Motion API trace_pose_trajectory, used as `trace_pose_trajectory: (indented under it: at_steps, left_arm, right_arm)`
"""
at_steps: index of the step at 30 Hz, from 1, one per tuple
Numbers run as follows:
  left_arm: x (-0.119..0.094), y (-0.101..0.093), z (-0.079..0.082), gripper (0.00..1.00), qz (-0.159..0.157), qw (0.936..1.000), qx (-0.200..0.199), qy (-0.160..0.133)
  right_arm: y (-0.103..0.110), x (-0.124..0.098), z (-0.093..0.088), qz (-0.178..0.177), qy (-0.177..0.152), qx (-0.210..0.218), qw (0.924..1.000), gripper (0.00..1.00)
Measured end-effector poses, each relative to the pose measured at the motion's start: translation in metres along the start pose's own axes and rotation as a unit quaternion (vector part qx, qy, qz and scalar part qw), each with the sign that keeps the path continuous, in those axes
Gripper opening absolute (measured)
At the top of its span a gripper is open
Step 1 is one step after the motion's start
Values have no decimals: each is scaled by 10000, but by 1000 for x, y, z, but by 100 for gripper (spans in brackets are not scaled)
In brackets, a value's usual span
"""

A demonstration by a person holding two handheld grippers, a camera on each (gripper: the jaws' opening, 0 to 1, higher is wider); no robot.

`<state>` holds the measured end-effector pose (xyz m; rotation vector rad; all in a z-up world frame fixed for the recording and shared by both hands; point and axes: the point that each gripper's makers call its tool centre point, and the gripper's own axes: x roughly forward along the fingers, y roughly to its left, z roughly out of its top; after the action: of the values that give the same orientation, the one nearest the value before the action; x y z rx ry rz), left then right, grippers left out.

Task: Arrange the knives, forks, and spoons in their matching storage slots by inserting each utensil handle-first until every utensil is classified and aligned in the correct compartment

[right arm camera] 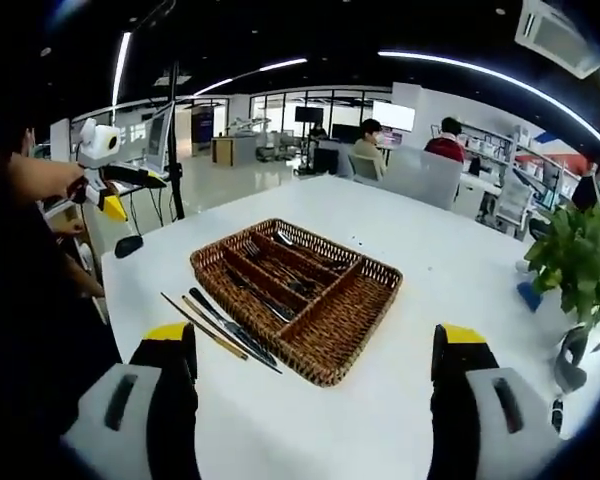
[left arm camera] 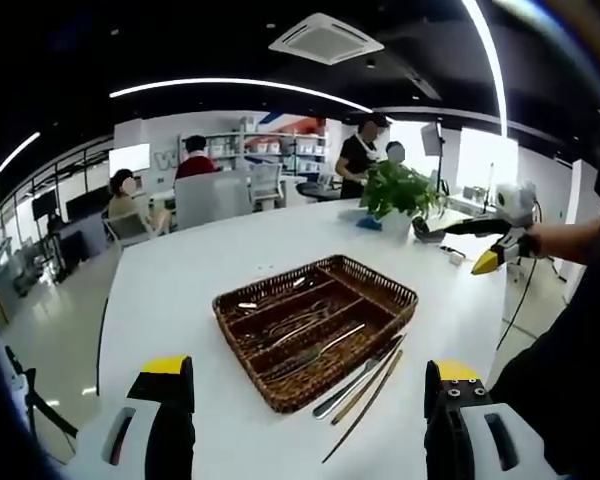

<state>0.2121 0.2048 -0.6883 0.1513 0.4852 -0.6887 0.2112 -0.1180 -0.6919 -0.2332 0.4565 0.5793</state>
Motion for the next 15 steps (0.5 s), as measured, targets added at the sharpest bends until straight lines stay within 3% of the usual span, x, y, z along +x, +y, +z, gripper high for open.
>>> trace_pose_trajectory:
  at_steps: [6,15]
  left_arm:
    - [6,-5,-5,100,-86,9997,172,173]
    - [7,-6,1,100,-140,9999,77,56]
  right_arm:
    - [-1,1,0,12,15,-30,10000,99]
    - [7,7,8,331,-59,-326,9989,99]
